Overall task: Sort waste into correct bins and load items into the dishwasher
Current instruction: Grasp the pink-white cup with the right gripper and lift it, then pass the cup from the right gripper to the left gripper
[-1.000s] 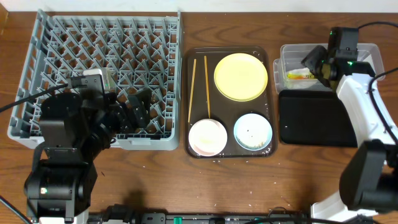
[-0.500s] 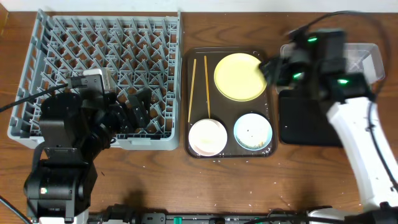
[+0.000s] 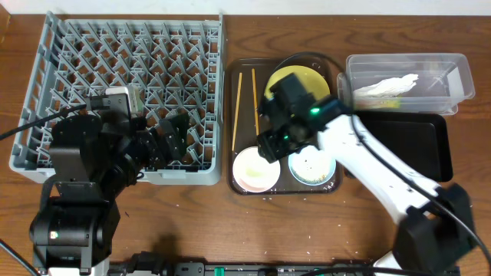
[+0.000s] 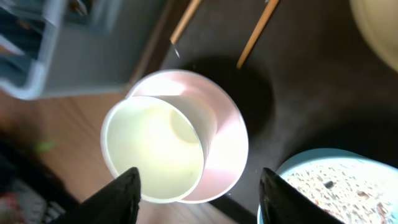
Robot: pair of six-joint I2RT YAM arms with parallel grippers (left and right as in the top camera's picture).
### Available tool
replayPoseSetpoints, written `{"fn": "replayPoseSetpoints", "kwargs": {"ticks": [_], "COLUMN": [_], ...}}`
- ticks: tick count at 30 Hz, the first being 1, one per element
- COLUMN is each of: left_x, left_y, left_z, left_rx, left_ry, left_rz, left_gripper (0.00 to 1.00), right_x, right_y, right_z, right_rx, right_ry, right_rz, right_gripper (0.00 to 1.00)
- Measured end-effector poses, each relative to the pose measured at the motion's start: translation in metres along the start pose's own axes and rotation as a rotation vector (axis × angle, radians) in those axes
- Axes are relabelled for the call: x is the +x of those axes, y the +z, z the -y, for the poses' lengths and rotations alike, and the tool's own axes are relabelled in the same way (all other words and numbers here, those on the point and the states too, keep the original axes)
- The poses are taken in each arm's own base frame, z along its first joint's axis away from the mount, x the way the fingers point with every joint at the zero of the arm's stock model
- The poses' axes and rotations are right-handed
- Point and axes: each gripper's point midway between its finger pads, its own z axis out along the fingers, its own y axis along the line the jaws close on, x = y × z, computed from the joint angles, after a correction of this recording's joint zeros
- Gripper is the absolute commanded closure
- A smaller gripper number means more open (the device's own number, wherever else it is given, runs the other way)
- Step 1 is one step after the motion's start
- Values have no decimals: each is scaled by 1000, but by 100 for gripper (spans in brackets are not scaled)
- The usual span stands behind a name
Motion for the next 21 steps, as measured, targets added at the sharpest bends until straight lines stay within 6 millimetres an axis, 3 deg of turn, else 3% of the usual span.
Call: {"fn": "replayPoseSetpoints", "kwargs": {"ticks": [2, 4, 6, 9, 12, 16, 21], "left_x": [0, 0, 0, 0, 2, 3, 1], "left_y": [0, 0, 0, 0, 1, 4, 8], "left_z": [0, 0, 0, 0, -1, 1, 12], "left_rx": [0, 0, 0, 0, -2, 11, 81], "left_ry": [0, 0, 0, 0, -3, -11, -22], "left_rz": [-1, -1, -1, -1, -9, -23, -31], "left_gripper": [7, 7, 7, 7, 7, 7, 7], "right_x": [3, 4, 7, 10, 8, -1, -37], "right_y": [15, 29, 40, 45, 39, 11, -64], "right_z": [5, 11, 15, 18, 19, 21, 30], "right_rx": [42, 75, 86, 101, 104, 93, 54], "right_ry": [4, 11, 30, 44, 49, 50, 56], "right_rz": [-30, -56, -83, -97, -83, -9, 251], "right_gripper": [56, 81, 91, 98, 99, 99, 99]}}
